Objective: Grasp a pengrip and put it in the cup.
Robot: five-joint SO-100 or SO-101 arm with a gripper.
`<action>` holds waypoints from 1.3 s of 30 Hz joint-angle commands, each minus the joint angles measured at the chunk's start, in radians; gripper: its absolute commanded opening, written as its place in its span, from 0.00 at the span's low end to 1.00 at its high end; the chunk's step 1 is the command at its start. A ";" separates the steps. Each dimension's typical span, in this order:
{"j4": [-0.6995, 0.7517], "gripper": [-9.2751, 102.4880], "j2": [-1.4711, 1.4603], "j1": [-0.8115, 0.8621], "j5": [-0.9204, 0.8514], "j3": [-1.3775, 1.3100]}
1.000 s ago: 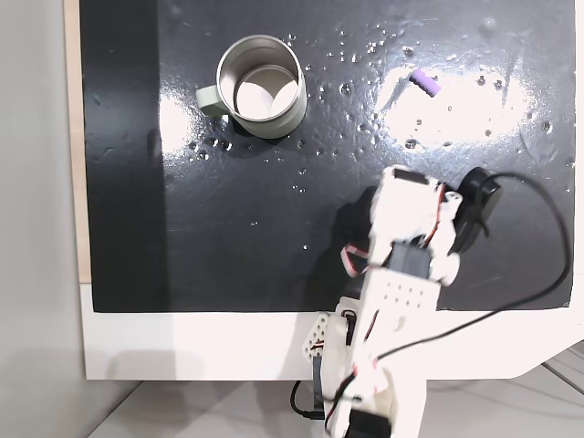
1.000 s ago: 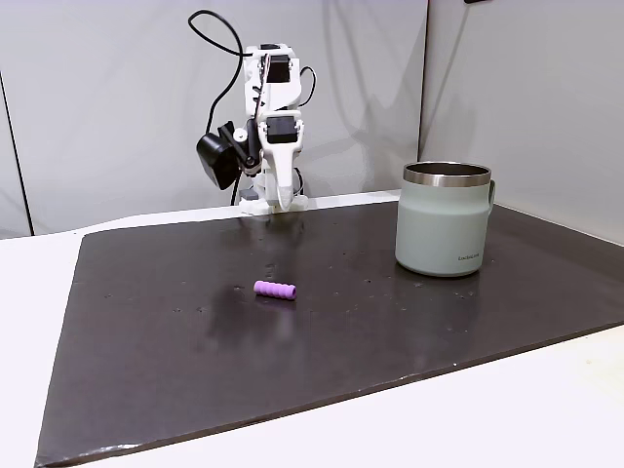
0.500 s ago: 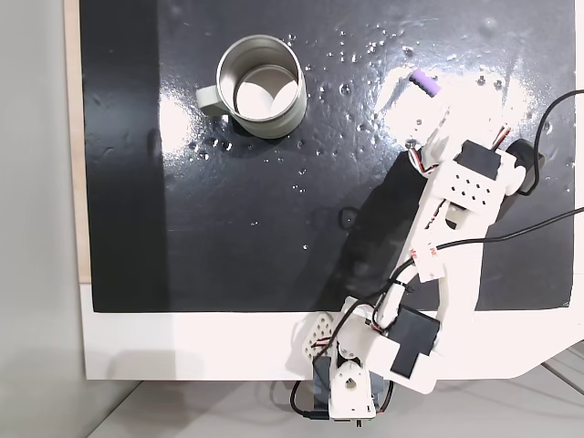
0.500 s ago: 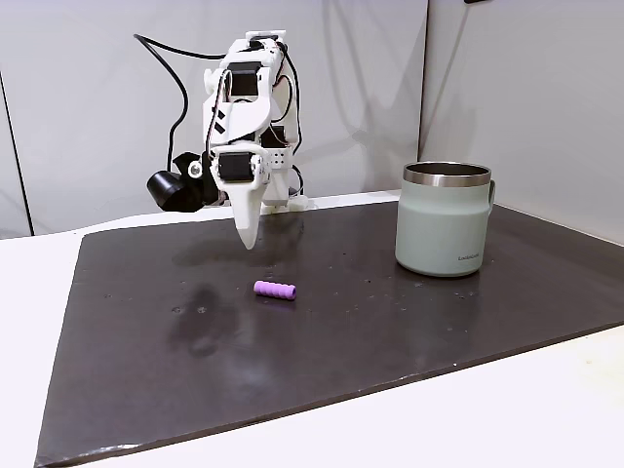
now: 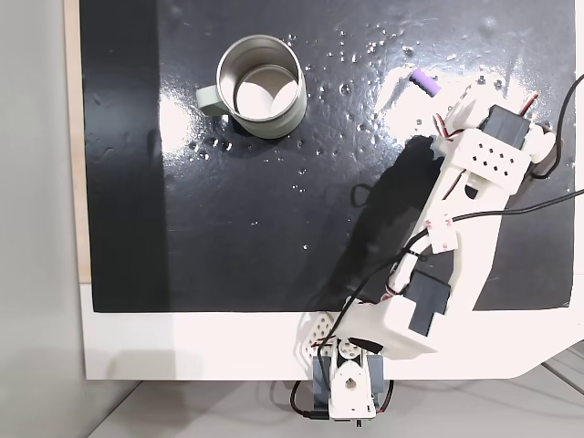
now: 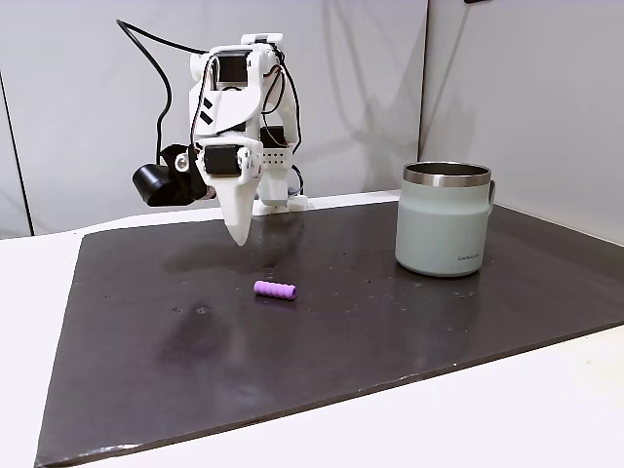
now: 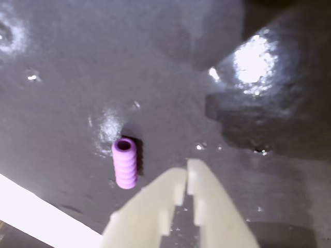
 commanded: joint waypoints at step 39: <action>0.163 0.32 -0.411 -0.123 -0.018 -0.632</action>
